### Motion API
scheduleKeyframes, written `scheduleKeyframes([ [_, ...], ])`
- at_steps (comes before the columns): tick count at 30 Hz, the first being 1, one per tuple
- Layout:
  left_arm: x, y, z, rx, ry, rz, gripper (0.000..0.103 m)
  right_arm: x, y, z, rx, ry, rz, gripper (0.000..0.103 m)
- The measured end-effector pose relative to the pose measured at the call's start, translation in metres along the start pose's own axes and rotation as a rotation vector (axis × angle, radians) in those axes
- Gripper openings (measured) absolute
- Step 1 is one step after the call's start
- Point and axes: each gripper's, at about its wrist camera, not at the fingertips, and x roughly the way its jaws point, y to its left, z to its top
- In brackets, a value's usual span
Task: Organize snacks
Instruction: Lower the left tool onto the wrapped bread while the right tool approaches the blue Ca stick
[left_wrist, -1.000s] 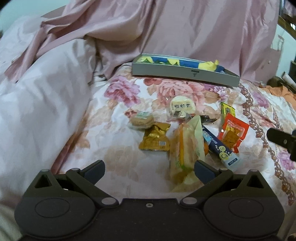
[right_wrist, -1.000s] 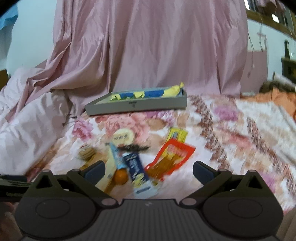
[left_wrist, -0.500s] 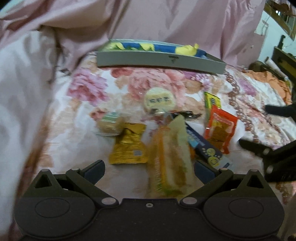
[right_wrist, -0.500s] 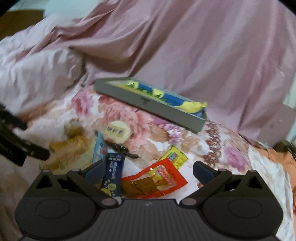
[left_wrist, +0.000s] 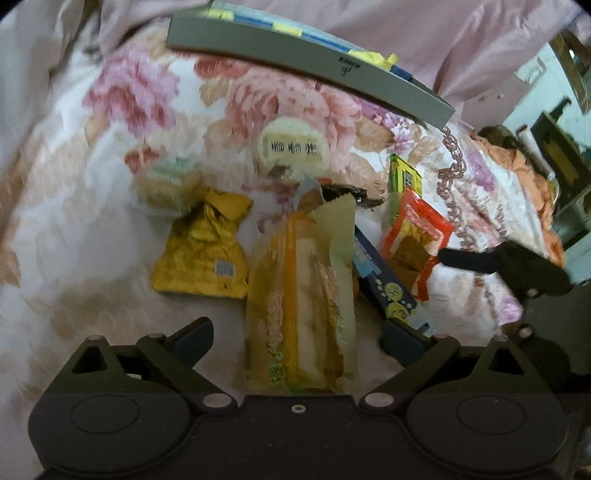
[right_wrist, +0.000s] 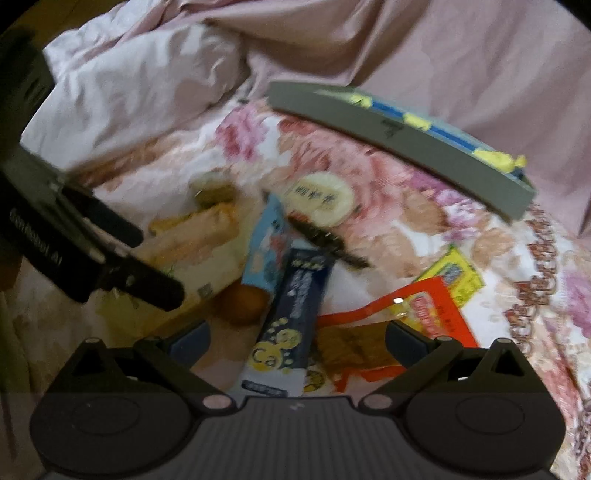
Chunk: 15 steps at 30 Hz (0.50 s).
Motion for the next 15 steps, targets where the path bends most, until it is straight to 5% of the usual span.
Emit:
scheduleKeyframes([
  [8,0.013,0.015,0.002,-0.122,0.042,-0.113,0.084,0.014,0.000,-0.004,0.025,0.049,0.019,0.091],
  [15,0.021,0.025,0.010,-0.218,0.035,-0.126,0.074,0.020,-0.003,-0.003,0.062,0.066,0.010,0.079],
])
